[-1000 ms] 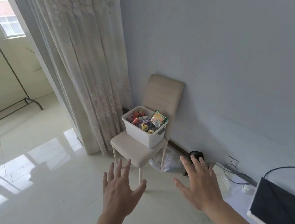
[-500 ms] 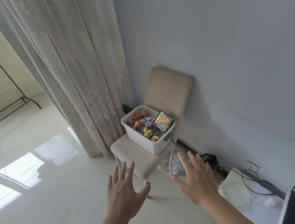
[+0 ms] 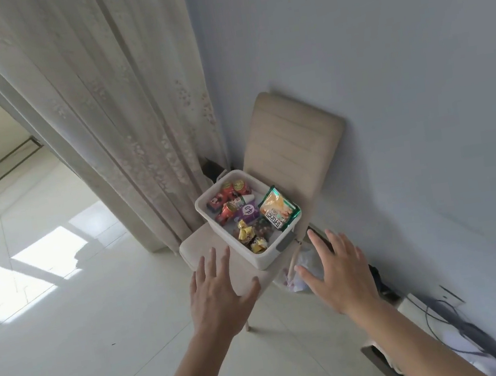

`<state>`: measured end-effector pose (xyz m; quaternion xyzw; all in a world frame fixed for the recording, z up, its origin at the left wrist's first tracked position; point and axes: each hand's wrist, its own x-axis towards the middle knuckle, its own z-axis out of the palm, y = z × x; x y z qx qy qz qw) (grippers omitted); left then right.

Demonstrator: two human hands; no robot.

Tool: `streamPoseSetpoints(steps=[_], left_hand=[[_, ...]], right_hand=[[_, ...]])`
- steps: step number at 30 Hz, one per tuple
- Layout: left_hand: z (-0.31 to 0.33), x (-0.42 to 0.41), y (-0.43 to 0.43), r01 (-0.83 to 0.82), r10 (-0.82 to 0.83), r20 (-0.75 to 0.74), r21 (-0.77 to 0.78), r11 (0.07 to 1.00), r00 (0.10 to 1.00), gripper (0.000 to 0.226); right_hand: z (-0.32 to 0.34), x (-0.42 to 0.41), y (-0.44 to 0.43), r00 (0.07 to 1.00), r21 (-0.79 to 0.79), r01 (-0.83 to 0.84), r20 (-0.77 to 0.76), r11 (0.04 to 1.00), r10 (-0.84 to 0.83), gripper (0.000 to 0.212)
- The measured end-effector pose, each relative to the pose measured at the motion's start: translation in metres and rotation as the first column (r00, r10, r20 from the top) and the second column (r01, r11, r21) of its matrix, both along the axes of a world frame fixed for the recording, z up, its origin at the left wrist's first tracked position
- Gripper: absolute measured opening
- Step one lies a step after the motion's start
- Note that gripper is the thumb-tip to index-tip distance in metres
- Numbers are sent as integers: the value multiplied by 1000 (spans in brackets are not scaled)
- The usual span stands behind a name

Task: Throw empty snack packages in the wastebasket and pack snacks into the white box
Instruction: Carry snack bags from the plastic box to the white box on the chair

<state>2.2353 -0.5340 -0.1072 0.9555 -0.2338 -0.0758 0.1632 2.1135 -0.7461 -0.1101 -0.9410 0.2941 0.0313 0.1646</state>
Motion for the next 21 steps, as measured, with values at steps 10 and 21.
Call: streamPoseSetpoints(steps=[10, 21], left_hand=[[-60, 62, -56, -41, 36, -95, -47, 998, 995, 88], [-105, 147, -106, -67, 58, -218, -35, 997, 974, 91]], right_hand=[[-38, 79, -54, 994, 31, -85, -66, 996, 87, 90], [-73, 179, -101, 972, 57, -201, -109, 978, 206, 82]])
